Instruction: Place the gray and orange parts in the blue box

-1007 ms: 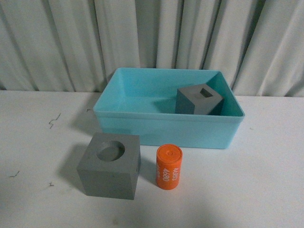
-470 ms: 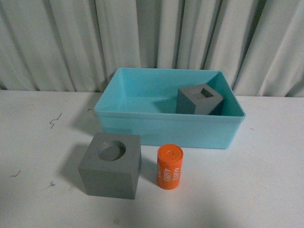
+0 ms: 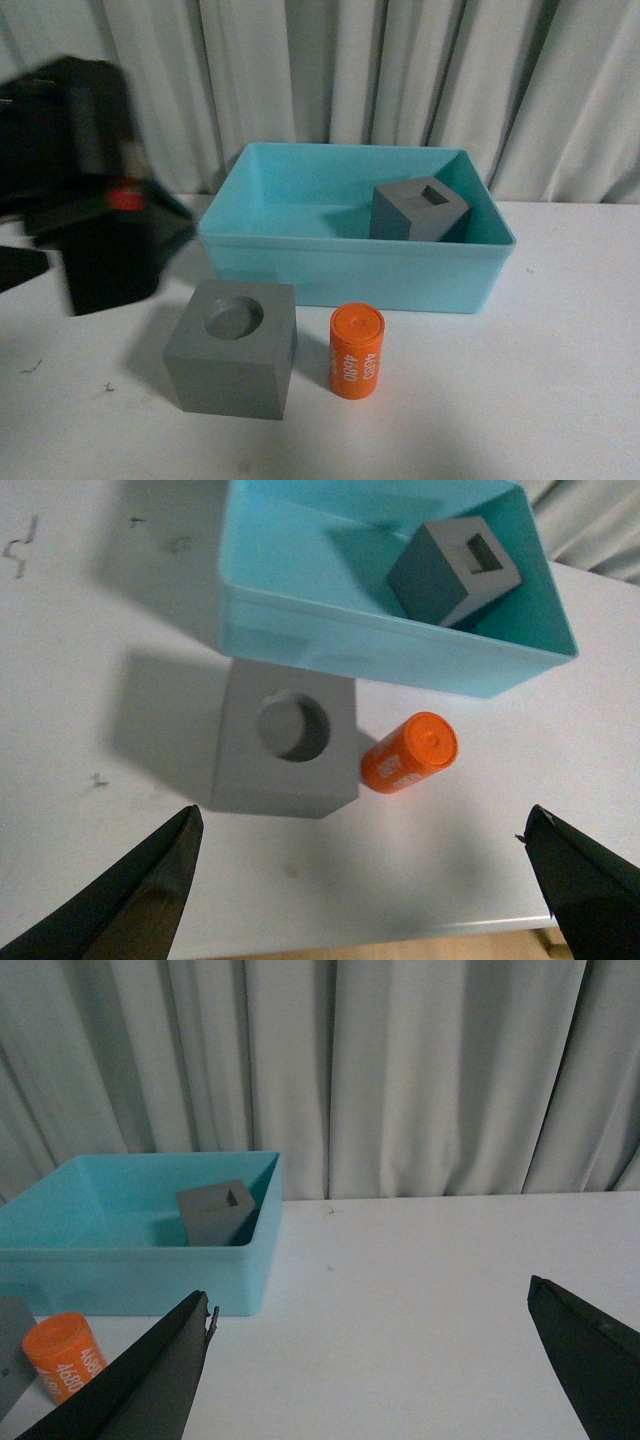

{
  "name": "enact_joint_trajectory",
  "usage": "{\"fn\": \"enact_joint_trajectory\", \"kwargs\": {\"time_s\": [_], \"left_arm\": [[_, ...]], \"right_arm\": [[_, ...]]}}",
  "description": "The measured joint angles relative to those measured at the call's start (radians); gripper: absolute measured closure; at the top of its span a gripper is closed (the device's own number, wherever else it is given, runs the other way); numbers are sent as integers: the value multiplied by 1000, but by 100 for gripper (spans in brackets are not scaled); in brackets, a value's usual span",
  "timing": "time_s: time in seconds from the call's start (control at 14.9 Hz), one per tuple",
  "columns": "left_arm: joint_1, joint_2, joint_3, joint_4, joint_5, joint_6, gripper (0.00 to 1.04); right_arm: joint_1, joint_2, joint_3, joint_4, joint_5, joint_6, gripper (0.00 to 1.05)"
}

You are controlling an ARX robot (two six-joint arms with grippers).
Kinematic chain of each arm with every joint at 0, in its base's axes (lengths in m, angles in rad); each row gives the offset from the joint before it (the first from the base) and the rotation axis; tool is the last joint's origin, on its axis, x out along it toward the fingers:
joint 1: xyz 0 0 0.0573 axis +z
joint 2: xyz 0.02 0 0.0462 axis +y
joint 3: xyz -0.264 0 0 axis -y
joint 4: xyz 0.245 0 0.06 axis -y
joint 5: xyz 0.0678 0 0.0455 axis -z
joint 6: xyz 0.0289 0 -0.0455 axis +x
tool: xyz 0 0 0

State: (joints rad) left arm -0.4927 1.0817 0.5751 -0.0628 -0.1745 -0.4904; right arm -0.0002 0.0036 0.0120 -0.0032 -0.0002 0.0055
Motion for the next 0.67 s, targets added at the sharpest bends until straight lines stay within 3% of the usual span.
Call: {"fn": "enact_joint_trajectory", "kwargs": {"time_s": [0.07, 0.27, 0.67], "left_arm": [[-56, 98, 40, 56, -39, 2, 7], [-113, 269, 110, 149, -79, 24, 7], [-76, 575, 201, 298, -114, 133, 7]], "right_arm": [[0, 0, 0, 0, 0, 0, 6], [0, 0, 0, 0, 0, 0, 6], [0, 0, 0, 0, 0, 0, 6]]}}
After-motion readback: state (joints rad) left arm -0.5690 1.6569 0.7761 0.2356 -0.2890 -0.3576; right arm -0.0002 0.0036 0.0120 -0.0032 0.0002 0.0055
